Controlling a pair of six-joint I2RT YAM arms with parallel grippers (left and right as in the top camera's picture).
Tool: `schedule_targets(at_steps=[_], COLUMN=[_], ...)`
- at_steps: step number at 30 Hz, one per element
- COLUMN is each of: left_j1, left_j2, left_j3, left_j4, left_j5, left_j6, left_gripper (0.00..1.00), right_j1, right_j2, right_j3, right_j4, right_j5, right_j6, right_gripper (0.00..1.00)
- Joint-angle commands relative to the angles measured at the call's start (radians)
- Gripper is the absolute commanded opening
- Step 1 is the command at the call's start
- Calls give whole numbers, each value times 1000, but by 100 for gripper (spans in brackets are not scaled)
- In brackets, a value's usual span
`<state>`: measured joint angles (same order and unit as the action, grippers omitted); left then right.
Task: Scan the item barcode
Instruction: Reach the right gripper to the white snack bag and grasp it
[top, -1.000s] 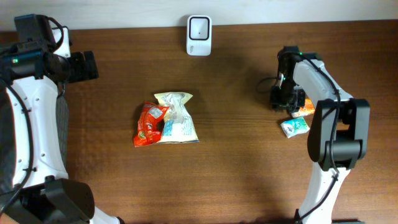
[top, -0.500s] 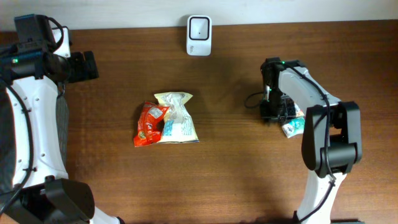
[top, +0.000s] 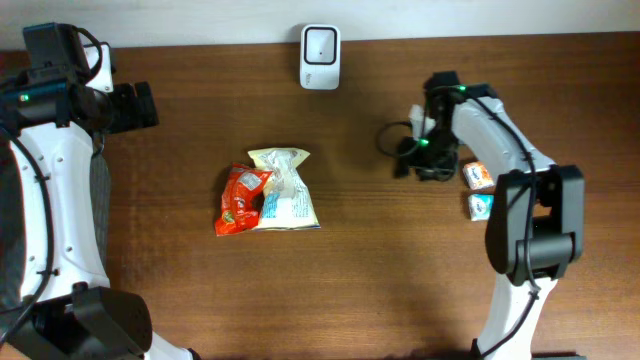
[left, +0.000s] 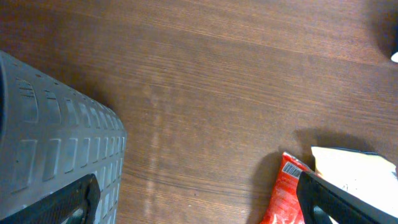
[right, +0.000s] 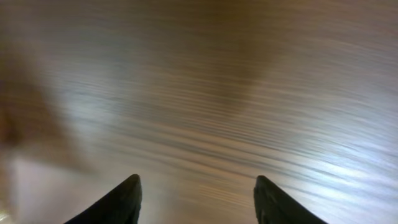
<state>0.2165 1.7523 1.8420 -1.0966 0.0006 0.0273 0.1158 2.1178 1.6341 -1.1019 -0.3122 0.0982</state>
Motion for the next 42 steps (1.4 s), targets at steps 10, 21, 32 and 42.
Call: schedule_targets(at_steps=[10,21,32,42], left_j1=[3,2,2,2], left_j2=[2,2,2,2], left_j3=[2,2,2,2], left_j4=[2,2,2,2], left_j5=[7,7,7,7], left_j6=[15,15,15,15], left_gripper=[99,99,99,99], right_j1=[429,491,397,243], right_j2=[-11,115,99,99], right_j3=[2,2,29,46], right_j4=[252,336,178,106], right_j5=[-129,-112,-125,-237], right_j6=[311,365,-52,-287], right_gripper=[99,75,53,4])
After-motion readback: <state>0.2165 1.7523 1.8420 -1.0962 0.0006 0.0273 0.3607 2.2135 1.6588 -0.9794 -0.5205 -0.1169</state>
